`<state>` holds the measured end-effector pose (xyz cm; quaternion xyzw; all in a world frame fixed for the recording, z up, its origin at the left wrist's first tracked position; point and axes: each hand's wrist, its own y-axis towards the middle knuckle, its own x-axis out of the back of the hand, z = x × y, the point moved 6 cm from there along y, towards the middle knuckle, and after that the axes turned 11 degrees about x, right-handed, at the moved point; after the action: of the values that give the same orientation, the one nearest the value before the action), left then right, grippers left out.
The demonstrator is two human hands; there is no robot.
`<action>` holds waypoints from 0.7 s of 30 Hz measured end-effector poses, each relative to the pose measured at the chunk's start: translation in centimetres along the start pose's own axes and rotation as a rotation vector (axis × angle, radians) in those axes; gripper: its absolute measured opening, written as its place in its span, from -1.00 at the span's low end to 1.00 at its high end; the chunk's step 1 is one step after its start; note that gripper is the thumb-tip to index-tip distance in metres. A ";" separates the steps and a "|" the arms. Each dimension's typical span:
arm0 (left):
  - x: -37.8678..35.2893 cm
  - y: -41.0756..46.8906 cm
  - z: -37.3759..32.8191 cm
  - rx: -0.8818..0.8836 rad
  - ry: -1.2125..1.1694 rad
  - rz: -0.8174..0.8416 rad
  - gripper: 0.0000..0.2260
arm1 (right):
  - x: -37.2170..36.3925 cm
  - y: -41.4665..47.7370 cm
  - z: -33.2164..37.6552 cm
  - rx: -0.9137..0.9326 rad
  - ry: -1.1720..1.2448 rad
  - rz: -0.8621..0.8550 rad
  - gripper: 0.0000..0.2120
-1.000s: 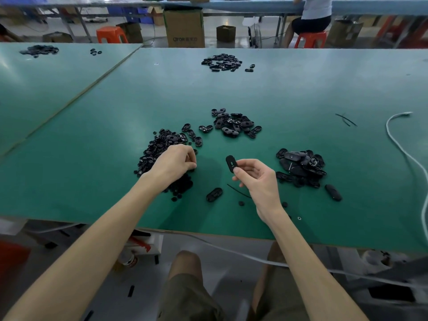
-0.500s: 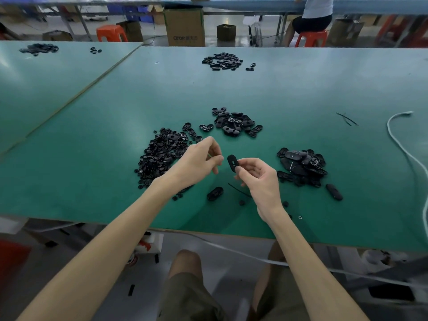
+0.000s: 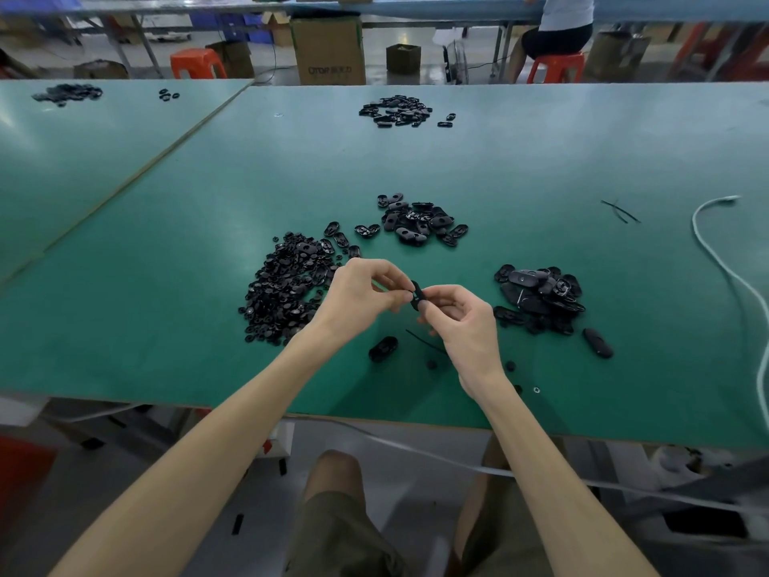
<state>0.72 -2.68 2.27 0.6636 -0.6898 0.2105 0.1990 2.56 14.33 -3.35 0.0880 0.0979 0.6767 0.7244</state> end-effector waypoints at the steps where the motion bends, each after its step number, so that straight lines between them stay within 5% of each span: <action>1: -0.1 -0.1 0.0 0.001 0.007 0.001 -0.89 | 0.0 0.0 0.0 -0.002 0.000 -0.002 -0.89; 21: -1.0 -0.2 0.2 0.010 0.129 -0.088 -0.88 | 0.0 0.0 -0.2 -0.007 0.021 0.010 -0.89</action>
<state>0.95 -1.96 1.61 0.6792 -0.6447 0.2474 0.2486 2.52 14.31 -3.55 0.0788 0.1026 0.6815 0.7203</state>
